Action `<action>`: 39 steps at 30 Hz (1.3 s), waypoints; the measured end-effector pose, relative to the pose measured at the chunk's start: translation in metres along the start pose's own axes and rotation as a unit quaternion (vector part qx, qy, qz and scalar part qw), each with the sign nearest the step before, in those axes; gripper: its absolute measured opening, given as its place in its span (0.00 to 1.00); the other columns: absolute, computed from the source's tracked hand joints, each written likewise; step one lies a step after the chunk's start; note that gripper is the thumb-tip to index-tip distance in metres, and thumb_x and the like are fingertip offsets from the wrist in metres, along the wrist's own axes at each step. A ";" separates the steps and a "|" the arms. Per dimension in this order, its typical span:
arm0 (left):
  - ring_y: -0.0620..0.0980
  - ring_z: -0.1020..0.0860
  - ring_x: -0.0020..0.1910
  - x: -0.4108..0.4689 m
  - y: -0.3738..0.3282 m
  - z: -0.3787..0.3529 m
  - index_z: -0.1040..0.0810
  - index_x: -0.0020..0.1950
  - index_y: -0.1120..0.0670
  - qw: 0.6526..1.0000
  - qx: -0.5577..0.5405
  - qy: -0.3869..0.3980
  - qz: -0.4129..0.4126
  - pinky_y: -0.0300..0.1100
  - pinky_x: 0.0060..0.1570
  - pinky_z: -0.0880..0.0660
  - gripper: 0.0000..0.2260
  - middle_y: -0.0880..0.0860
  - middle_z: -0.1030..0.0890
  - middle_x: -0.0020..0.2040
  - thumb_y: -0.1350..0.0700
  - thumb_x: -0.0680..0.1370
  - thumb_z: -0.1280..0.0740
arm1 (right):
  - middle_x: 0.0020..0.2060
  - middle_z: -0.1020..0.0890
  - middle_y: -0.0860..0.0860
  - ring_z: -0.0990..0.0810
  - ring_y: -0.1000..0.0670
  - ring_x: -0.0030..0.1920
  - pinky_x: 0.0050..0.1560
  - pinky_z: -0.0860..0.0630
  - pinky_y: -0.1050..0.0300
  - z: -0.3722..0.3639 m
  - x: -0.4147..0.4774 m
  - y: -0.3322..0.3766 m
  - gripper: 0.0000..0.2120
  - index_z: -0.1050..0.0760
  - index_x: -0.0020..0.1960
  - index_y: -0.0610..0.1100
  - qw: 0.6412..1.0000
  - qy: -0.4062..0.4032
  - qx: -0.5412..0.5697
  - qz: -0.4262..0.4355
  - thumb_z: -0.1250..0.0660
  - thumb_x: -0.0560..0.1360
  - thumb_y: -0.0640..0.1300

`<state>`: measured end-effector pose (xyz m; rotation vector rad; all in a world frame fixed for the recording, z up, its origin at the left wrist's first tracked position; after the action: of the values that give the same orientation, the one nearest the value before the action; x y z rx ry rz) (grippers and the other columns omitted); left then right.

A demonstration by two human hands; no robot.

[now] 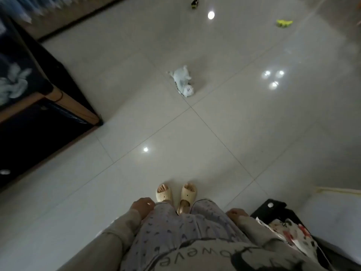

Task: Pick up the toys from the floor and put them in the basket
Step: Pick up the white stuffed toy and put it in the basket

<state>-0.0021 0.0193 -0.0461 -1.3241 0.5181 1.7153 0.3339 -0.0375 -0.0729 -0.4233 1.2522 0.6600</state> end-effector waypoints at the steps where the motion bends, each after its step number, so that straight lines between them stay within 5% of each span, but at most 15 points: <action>1: 0.55 0.26 0.65 0.001 -0.002 -0.001 0.23 0.61 0.57 1.000 0.000 -0.006 0.002 0.43 0.66 0.30 0.15 0.57 0.23 0.66 0.57 0.78 0.41 | 0.53 0.19 0.40 0.22 0.46 0.50 0.57 0.25 0.53 0.006 0.005 0.004 0.11 0.21 0.52 0.39 1.000 -0.006 0.028 0.006 0.39 0.77 0.42; 5: 0.57 0.24 0.61 0.005 -0.005 0.014 0.20 0.57 0.56 0.992 -0.085 -0.090 0.024 0.43 0.61 0.30 0.12 0.57 0.20 0.62 0.57 0.77 0.39 | 0.35 0.22 0.44 0.24 0.47 0.33 0.38 0.28 0.55 0.045 0.008 0.034 0.06 0.27 0.48 0.38 0.989 -0.003 0.148 0.011 0.40 0.77 0.40; 11: 0.62 0.22 0.55 0.027 -0.006 0.041 0.19 0.43 0.60 0.974 -0.185 -0.114 0.057 0.49 0.58 0.28 0.07 0.63 0.18 0.55 0.63 0.75 0.37 | 0.33 0.24 0.47 0.26 0.49 0.31 0.32 0.32 0.60 0.112 0.015 0.098 0.05 0.28 0.48 0.39 0.978 -0.028 0.196 0.066 0.40 0.78 0.40; 19: 0.57 0.28 0.66 0.085 -0.039 0.105 0.24 0.62 0.63 0.991 -0.092 -0.033 0.087 0.42 0.65 0.33 0.14 0.60 0.25 0.67 0.61 0.79 0.42 | 0.34 0.22 0.47 0.25 0.50 0.31 0.31 0.31 0.60 0.154 0.044 0.162 0.05 0.27 0.44 0.42 0.969 -0.028 0.239 0.049 0.39 0.77 0.40; 23: 0.54 0.26 0.64 0.108 -0.083 0.176 0.24 0.62 0.60 0.993 -0.083 -0.025 0.085 0.41 0.61 0.27 0.15 0.57 0.24 0.65 0.57 0.80 0.44 | 0.32 0.23 0.44 0.26 0.48 0.30 0.32 0.32 0.60 0.164 0.056 0.180 0.09 0.28 0.38 0.41 0.968 -0.042 0.246 0.002 0.40 0.77 0.37; 25: 0.56 0.20 0.44 0.125 -0.111 0.214 0.21 0.46 0.59 0.995 -0.085 -0.024 0.049 0.33 0.36 0.23 0.09 0.57 0.19 0.47 0.62 0.78 0.41 | 0.31 0.24 0.42 0.26 0.47 0.29 0.33 0.32 0.60 0.172 0.063 0.188 0.07 0.27 0.40 0.37 0.968 -0.041 0.247 -0.021 0.39 0.77 0.36; 27: 0.50 0.25 0.31 0.140 -0.137 0.254 0.25 0.38 0.56 0.993 -0.099 -0.042 0.041 0.27 0.19 0.32 0.10 0.54 0.23 0.36 0.64 0.78 0.41 | 0.32 0.23 0.42 0.24 0.46 0.31 0.34 0.29 0.58 0.182 0.070 0.199 0.05 0.26 0.46 0.34 0.974 -0.037 0.220 -0.032 0.39 0.77 0.35; 30: 0.46 0.27 0.30 0.157 -0.184 0.303 0.26 0.45 0.57 0.993 -0.106 -0.046 0.009 0.33 0.26 0.34 0.06 0.56 0.22 0.42 0.64 0.78 0.42 | 0.50 0.18 0.38 0.20 0.41 0.51 0.54 0.25 0.51 0.201 0.078 0.215 0.12 0.22 0.55 0.33 0.989 -0.045 0.136 -0.037 0.38 0.76 0.38; 33: 0.46 0.27 0.30 0.170 -0.224 0.336 0.26 0.47 0.56 0.993 -0.107 -0.041 -0.009 0.35 0.29 0.35 0.06 0.56 0.22 0.43 0.62 0.78 0.42 | 0.62 0.22 0.40 0.24 0.41 0.63 0.63 0.29 0.54 0.228 0.078 0.241 0.15 0.22 0.59 0.35 0.993 -0.044 0.100 -0.041 0.38 0.77 0.41; 39: 0.45 0.27 0.30 0.201 -0.276 0.366 0.26 0.44 0.55 0.995 -0.099 -0.018 -0.019 0.35 0.29 0.34 0.06 0.54 0.23 0.41 0.61 0.78 0.42 | 0.57 0.19 0.34 0.21 0.41 0.52 0.56 0.26 0.52 0.293 0.101 0.302 0.12 0.20 0.54 0.32 0.992 -0.067 0.104 -0.028 0.38 0.76 0.36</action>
<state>0.0166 0.5190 -0.0549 -1.4300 0.3048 1.7915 0.3633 0.3941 -0.0722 -0.2372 1.1630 0.4960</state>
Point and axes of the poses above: each hand's wrist, its own x-axis towards the middle knuckle, its own z-axis out of the back of the hand, y = z × x, the point moved 5 cm from there along x, towards the middle knuckle
